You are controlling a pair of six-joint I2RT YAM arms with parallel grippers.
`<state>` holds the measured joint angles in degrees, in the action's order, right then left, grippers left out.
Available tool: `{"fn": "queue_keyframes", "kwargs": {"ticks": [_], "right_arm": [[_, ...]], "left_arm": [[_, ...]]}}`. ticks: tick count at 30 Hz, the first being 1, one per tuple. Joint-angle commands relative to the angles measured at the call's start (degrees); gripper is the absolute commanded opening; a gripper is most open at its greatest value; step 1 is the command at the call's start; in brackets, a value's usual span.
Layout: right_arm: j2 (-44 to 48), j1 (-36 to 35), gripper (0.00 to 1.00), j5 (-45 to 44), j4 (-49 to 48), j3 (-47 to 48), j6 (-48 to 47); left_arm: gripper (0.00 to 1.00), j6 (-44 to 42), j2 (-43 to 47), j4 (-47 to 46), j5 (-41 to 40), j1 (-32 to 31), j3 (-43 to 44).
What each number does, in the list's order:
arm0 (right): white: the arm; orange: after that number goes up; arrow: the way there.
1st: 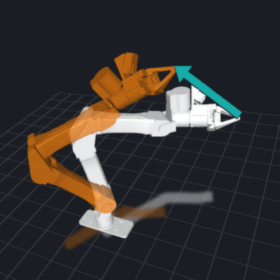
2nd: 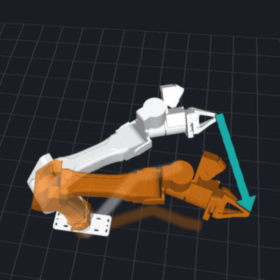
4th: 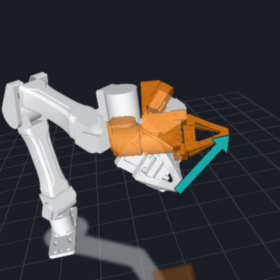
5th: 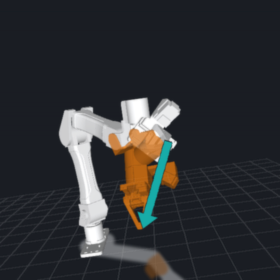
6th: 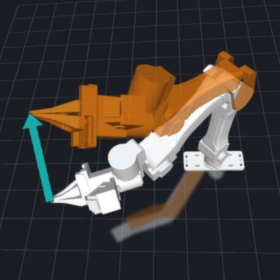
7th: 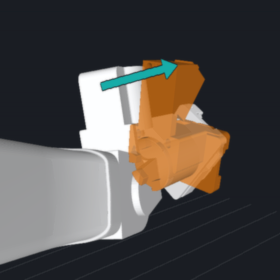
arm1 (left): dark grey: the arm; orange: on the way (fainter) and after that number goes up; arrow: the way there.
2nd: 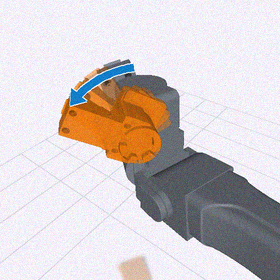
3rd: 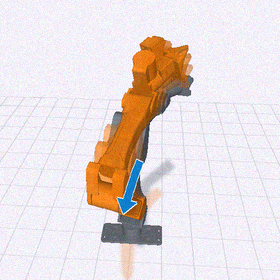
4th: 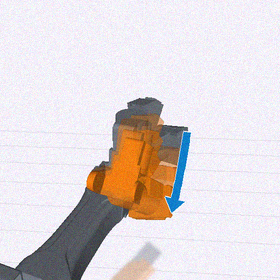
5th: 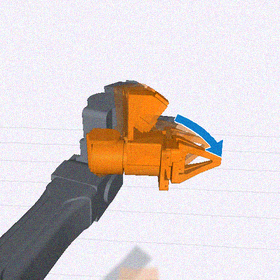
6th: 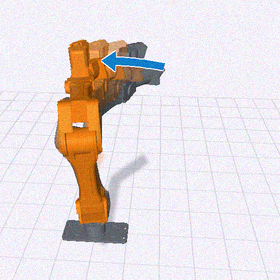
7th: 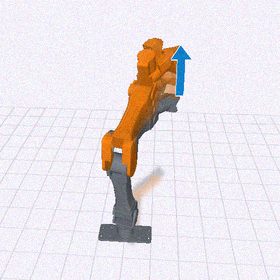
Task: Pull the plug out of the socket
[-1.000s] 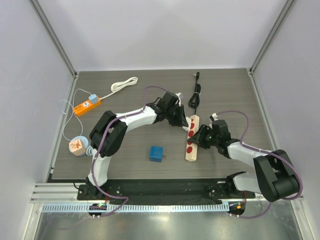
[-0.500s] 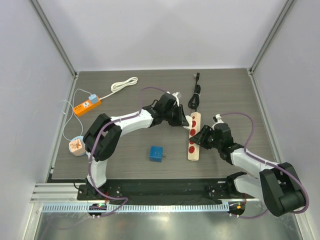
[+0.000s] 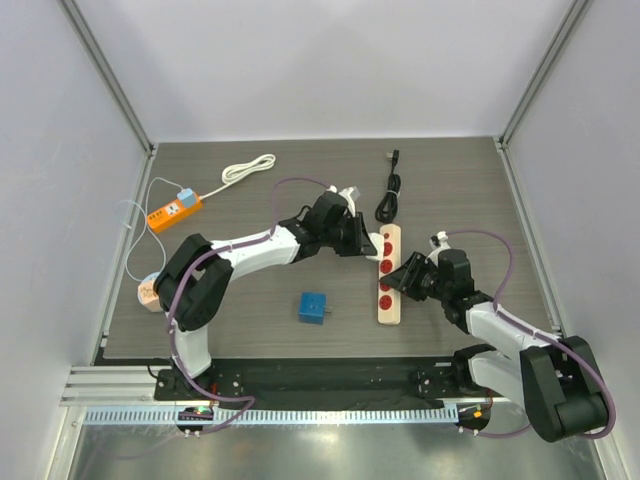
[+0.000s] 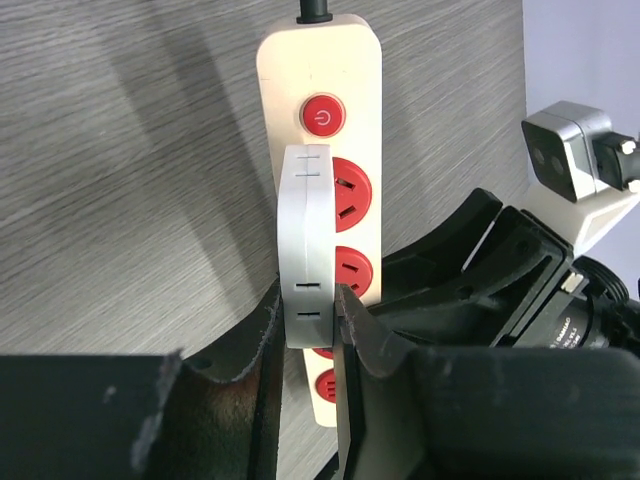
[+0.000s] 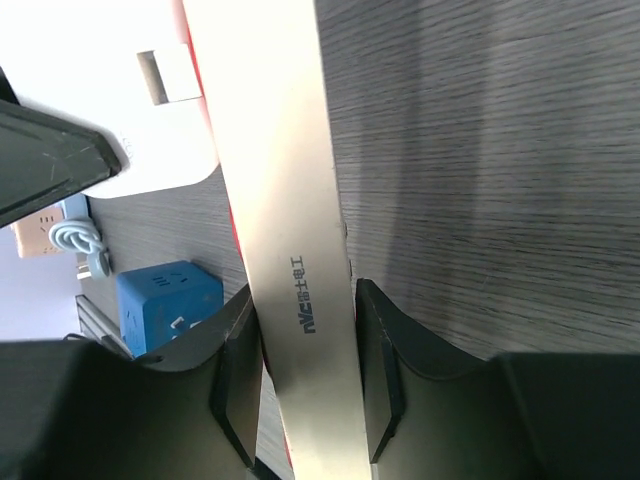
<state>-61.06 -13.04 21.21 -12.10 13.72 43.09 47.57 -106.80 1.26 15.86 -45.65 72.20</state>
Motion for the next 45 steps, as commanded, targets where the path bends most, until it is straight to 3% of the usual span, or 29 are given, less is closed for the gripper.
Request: {"fn": "queue_keyframes", "kwargs": {"ticks": [1, 12, 20, 23, 28, 37, 41, 43, 45], "right_arm": [[-1.87, 5.57, 0.01, -17.35, 5.68, -1.23, 4.46], [-3.28, 6.45, 0.01, -14.45, 3.32, -1.23, 3.58], [-0.55, 6.53, 0.01, -3.65, -1.69, -2.73, -1.52], [-1.51, 6.53, 0.01, -0.12, -3.98, -3.08, -1.52], [-3.89, 6.53, 0.01, 1.81, -5.21, -2.12, -2.05], [-14.16, 8.11, 0.05, 6.29, 0.58, 7.72, -6.61], [-17.42, 9.6, 0.13, 7.09, 6.46, 11.85, -9.69], [-17.96, 9.79, 0.19, 7.18, 7.44, 11.86, -10.04], [-17.61, 9.96, 0.32, 7.7, 9.02, 12.12, -10.74]], "left_arm": [[0.0, -1.69, 8.98, 3.66, 4.01, 0.12, -0.22], [0.0, -8.79, 11.97, 17.25, -2.4, 0.21, 2.14], [0.0, -19.97, 8.99, 41.43, -24.19, 0.56, 9.89], [0.0, -21.03, 8.63, 41.64, -27.46, 0.56, 7.62], [0.0, -19.98, 8.28, 35.57, -19.56, 0.74, 1.45], [0.01, -18.31, 5.82, 34.6, -19.37, 1.09, -0.75], [0.3, -18.04, 6.87, 32.76, -19.72, 1.18, -3.12], [0.34, -17.78, 7.22, 32.76, -19.9, 1.26, -4.44], [0.46, -17.6, 8.27, 32.76, -20.68, 1.35, -5.32]]}}
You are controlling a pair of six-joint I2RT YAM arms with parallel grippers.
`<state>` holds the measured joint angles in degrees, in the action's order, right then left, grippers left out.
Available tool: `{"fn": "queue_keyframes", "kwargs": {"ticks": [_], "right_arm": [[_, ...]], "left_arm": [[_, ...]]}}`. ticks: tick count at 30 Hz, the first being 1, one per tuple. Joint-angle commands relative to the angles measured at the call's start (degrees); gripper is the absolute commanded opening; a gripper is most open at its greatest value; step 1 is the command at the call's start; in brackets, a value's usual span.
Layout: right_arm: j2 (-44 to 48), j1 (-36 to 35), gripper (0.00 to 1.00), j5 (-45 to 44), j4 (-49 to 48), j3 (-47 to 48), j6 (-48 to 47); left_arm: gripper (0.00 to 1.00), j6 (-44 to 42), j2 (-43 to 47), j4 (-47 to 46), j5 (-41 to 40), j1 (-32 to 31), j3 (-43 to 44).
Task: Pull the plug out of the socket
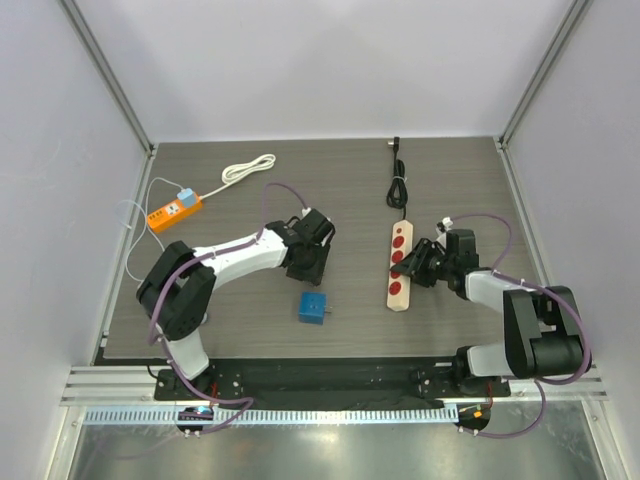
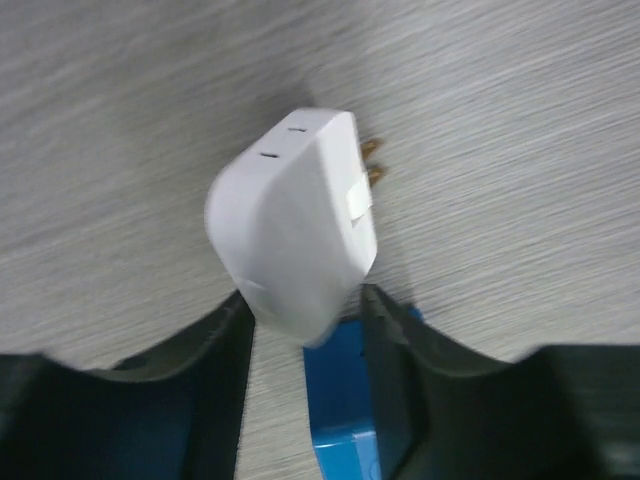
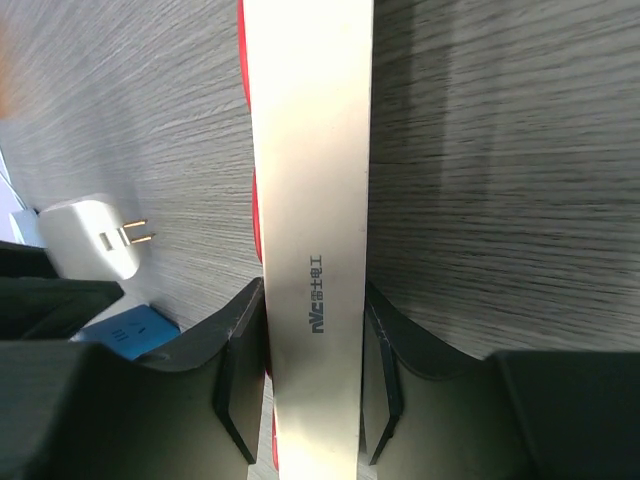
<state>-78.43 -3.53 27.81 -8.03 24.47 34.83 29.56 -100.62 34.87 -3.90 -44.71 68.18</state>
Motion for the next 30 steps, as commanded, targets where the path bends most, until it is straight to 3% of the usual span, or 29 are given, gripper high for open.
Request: {"fn": "queue_keyframes", "kwargs": {"ticks": [1, 6, 10, 15, 20, 24, 30], "right_arm": [[0.21, 0.45, 0.4, 0.84, 5.91, 1.63, -3.01], [6.87, 0.54, 0.69, -8.63, 17.24, 5.14, -7.66], [11.98, 0.45, 0.78, -13.28, 23.13, 7.52, -8.1], [16.38, -1.12, 0.8, -20.77, 30.96, 10.6, -7.15], [18.49, -10.67, 0.8, -34.01, 33.87, 11.39, -2.24], [12.63, -17.02, 0.8, -39.4, 33.79, 13.49, 0.41], [7.69, -19.93, 0.8, -48.36, 32.47, 14.99, 1.29]], "left_arm": [[0.49, 0.58, 2.53, -0.69, -1.45, 0.32, -1.56], [0.67, 1.29, 6.04, -1.3, -3.74, 0.41, -2.97], [0.76, 1.46, 9.38, -1.04, -5.84, 0.5, -2.62], [0.77, 1.99, 14.74, -2.61, -6.12, 0.5, -2.7], [0.77, 3.31, 19.57, -6.22, -3.14, 0.5, -4.98], [0.76, 4.62, 20.81, -7.54, -1.03, 0.5, -5.52], [0.76, 6.91, 24.23, -8.94, 5.29, 0.41, -7.27]]}}
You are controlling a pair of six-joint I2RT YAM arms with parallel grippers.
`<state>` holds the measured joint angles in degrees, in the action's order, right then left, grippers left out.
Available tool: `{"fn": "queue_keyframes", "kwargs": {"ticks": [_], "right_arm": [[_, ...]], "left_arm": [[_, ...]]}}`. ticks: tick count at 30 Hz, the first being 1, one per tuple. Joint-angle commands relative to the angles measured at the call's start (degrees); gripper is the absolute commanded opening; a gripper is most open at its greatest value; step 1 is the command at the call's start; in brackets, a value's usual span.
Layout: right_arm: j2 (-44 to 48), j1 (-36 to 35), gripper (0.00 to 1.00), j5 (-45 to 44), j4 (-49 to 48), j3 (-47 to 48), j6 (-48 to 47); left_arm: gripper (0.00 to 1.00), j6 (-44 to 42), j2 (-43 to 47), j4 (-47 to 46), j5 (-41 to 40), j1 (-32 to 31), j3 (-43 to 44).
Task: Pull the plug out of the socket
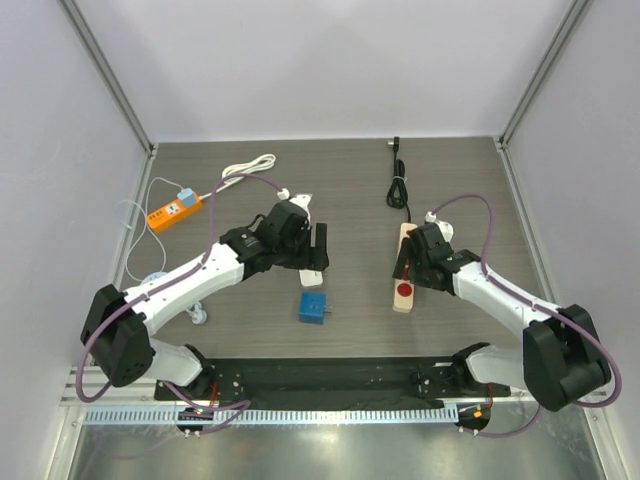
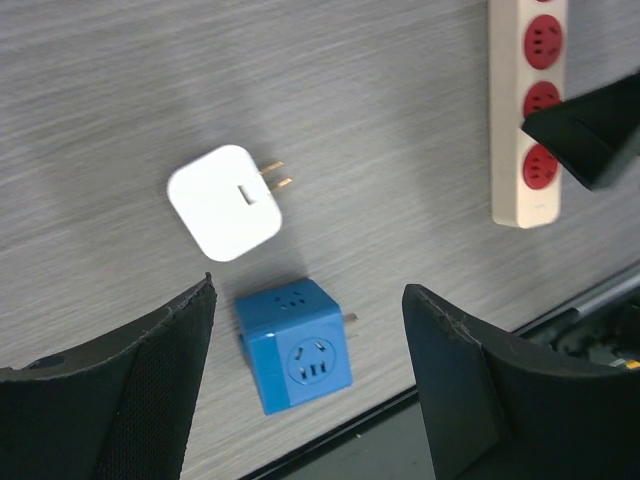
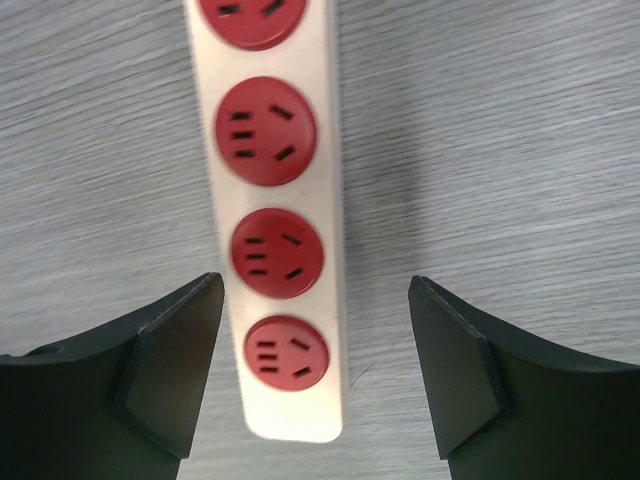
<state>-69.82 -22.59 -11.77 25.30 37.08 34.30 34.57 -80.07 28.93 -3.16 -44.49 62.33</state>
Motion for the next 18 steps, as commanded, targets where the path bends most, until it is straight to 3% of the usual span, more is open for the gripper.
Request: {"fn": "queue_keyframes", "kwargs": {"ticks": [1, 14, 18], "right_arm": [[-1.19, -0.96, 0.8, -8.88, -2.17, 2.12, 1.73], [-7.87, -1.14, 0.73, -6.07, -10.53, 3.35, 0.94], [-11.21, -1.14, 0.41, -8.52, -8.96, 5.36, 1.29]], "left_arm": [[0.76, 2.52, 4.3, -4.04, 5.0, 0.11, -2.03], [0.77, 4.19, 8.96, -10.29, 11.15, 0.28, -9.76], [0.77, 5.25, 11.51, -12.66, 13.52, 0.19, -12.49]]}}
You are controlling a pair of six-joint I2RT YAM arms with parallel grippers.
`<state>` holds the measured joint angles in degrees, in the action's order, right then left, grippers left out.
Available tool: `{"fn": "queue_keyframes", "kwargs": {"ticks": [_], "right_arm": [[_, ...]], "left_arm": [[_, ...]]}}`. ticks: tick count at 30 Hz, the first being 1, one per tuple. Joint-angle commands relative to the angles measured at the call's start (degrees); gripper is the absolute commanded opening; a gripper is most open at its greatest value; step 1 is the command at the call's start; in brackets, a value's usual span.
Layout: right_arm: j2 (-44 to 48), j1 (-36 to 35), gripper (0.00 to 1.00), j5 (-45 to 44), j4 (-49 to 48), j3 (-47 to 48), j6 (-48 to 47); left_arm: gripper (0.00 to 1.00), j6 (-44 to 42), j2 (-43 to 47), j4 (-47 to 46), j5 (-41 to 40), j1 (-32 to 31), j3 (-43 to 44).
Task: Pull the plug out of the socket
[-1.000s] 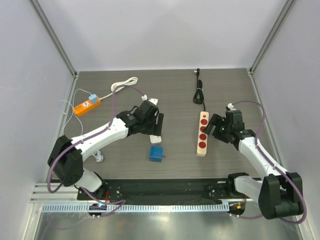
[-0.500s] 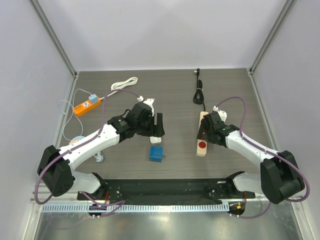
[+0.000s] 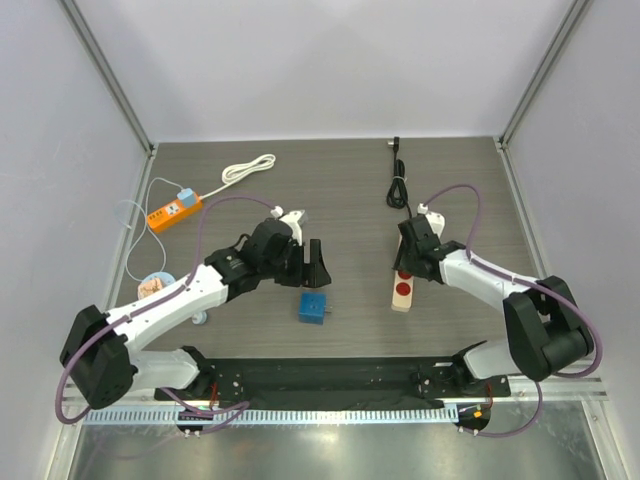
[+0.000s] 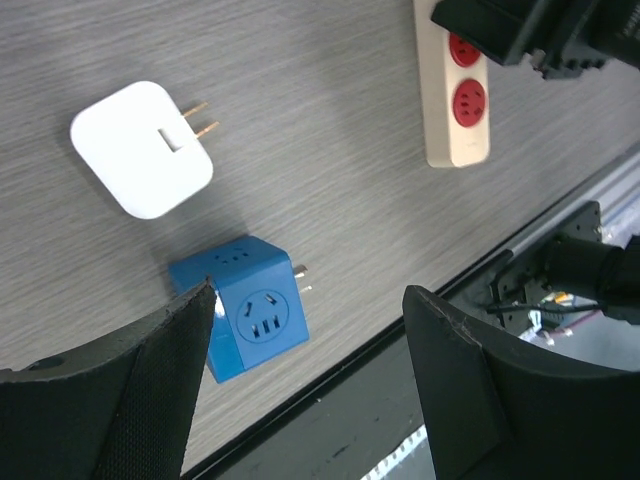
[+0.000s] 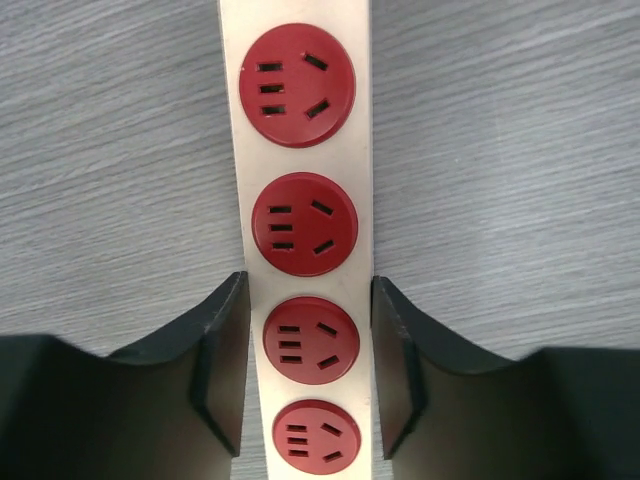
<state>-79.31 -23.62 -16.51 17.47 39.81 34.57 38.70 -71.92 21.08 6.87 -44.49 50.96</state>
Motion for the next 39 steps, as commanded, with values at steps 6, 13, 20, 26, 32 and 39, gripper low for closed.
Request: {"fn": "queue_keyframes", "kwargs": {"ticks": [6, 13, 20, 26, 32, 39], "right_arm": [[-3.31, 0.5, 0.17, -14.3, 5.88, 5.79, -0.98], [-0.59, 7.87, 0.01, -16.8, 10.04, 5.28, -7.22], [-0.4, 16.23, 0.01, -14.68, 8.8, 5.97, -11.7], [-4.8, 17.11, 0.54, -13.29, 9.33, 8.61, -13.3], [4.21, 15.63, 0.7, -14.07, 9.16, 6.51, -12.51], [22.84, 4.72, 0.7, -6.99, 5.58, -1.73, -10.39]], "left_arm": [[0.78, 1.56, 10.2, -5.7, 4.64, 0.28, -5.43], [0.83, -1.42, 17.86, -0.61, 1.14, 0.37, -6.75], [0.84, -1.0, 21.56, 5.28, -2.04, 1.16, -4.29], [0.85, -0.12, 18.06, 6.33, -5.37, 1.51, -2.01], [0.86, 2.52, 11.73, 11.17, -9.42, 3.44, 2.74], [0.81, 7.17, 1.72, 7.5, -0.29, 12.04, 9.93]]}}
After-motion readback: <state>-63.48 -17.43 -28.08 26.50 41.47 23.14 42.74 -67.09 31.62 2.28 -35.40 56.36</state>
